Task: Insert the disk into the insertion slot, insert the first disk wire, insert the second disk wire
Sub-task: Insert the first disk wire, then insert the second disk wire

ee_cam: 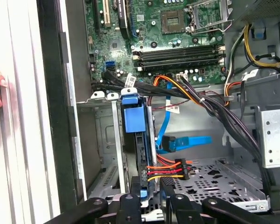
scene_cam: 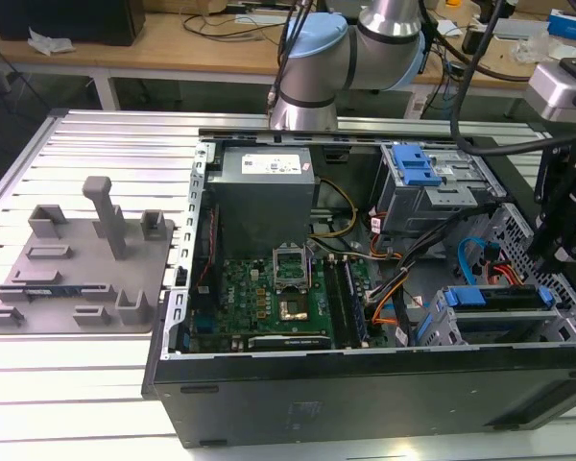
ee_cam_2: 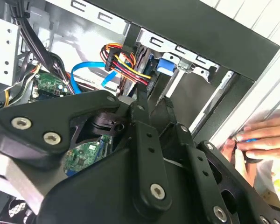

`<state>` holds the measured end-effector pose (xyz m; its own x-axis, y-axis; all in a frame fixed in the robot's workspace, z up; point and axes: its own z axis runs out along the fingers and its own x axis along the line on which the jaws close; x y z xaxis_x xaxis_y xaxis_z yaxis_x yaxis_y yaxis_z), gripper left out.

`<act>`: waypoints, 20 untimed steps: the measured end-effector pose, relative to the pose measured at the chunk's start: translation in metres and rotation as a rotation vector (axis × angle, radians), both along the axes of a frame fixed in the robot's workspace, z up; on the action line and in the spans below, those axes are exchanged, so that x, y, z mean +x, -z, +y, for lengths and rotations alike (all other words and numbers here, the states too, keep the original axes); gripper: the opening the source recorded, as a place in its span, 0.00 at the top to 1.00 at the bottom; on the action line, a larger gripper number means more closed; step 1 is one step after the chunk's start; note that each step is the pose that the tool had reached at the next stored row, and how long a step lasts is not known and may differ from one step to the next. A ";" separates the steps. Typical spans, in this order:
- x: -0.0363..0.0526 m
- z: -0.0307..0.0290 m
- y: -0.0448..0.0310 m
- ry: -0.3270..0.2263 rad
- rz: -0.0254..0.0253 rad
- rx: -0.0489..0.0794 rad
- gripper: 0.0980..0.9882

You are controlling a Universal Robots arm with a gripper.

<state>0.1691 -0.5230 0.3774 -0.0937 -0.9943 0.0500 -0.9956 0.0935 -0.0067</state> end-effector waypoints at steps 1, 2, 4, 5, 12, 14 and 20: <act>0.0000 0.0000 -0.0001 0.000 -0.0001 0.000 0.77; 0.0000 0.0000 0.0000 0.000 -0.0001 0.000 0.77; 0.0000 0.0001 0.0000 0.000 -0.0002 0.000 0.77; -0.0001 0.0001 0.0000 0.000 -0.0002 0.000 0.77; -0.0002 0.0005 0.0000 0.000 -0.0006 0.000 0.77; -0.0002 0.0006 0.0000 0.000 -0.0007 0.000 0.77; -0.0003 0.0103 0.0000 0.000 -0.0005 -0.017 0.77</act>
